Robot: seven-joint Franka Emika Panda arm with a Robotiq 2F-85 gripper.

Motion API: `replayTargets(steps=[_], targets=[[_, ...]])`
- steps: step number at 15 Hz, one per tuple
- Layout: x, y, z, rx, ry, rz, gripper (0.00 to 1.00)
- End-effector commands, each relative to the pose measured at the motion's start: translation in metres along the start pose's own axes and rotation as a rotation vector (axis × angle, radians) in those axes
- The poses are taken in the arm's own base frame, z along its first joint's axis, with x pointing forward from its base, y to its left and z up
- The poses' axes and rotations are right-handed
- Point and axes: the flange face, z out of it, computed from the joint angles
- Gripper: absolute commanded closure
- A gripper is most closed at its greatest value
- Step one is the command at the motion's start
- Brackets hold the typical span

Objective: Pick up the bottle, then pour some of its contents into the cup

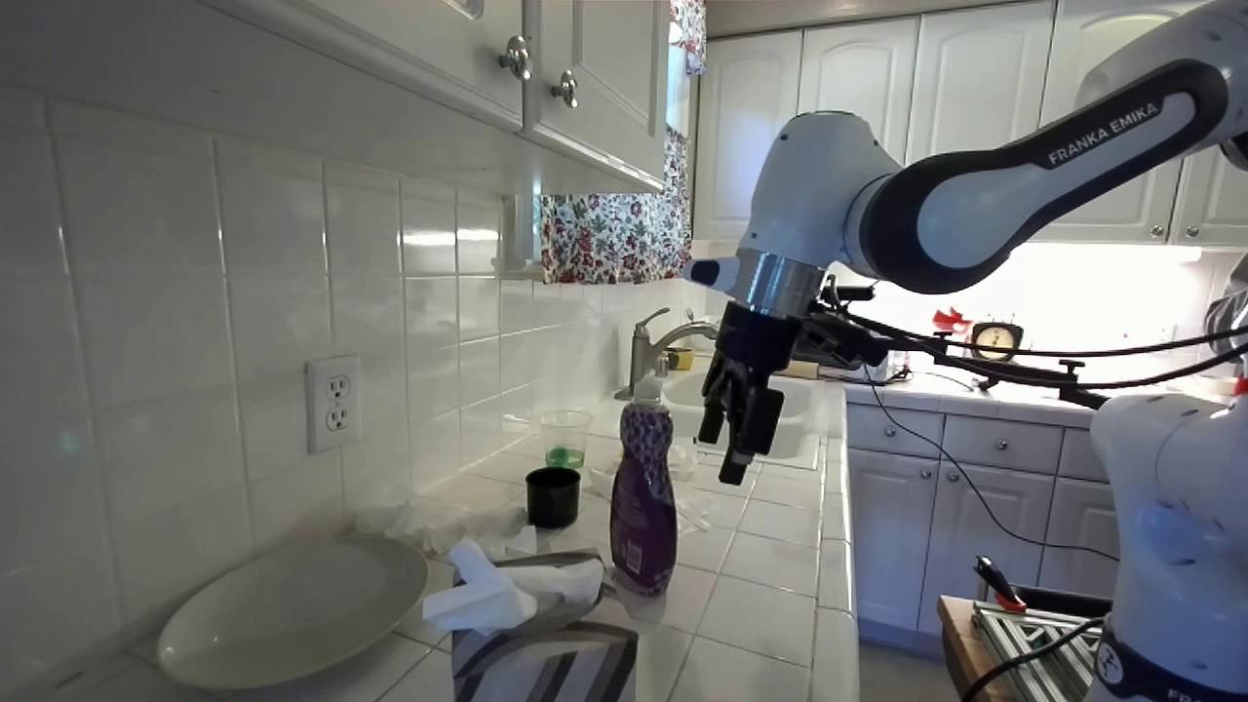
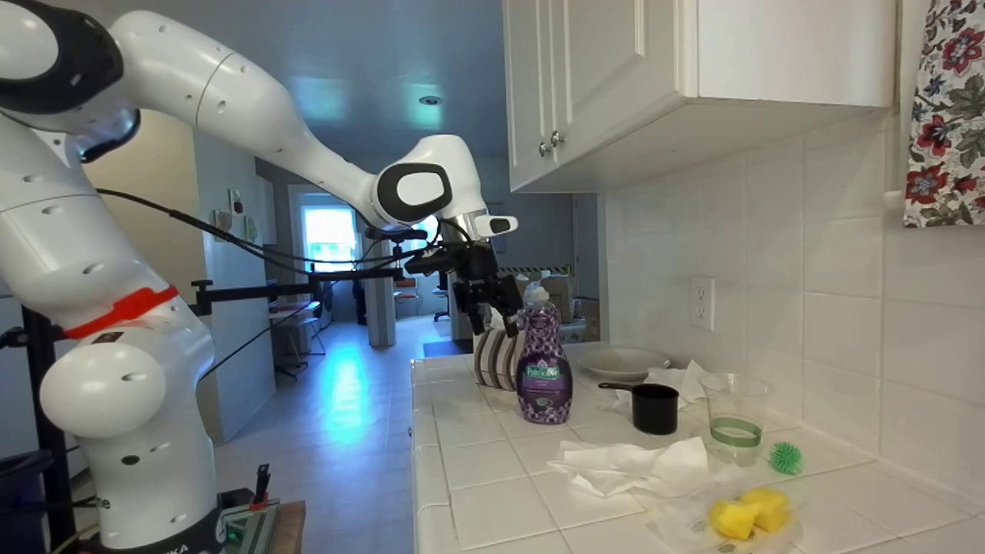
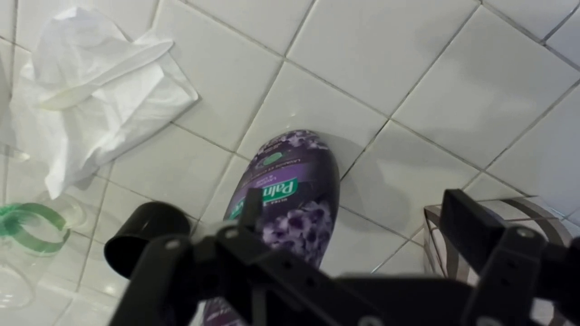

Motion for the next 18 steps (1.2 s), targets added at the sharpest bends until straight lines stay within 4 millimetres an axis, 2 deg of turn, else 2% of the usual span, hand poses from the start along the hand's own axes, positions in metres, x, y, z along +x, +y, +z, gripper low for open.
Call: replayTargets(steps=[1, 11, 18], targets=[[-0.003, -0.010, -0.004, -0.032, -0.003, 0.043, 0.00], [-0.007, -0.020, -0.015, -0.168, 0.034, 0.065, 0.00], [-0.011, -0.039, -0.023, -0.236, 0.087, 0.046, 0.00]])
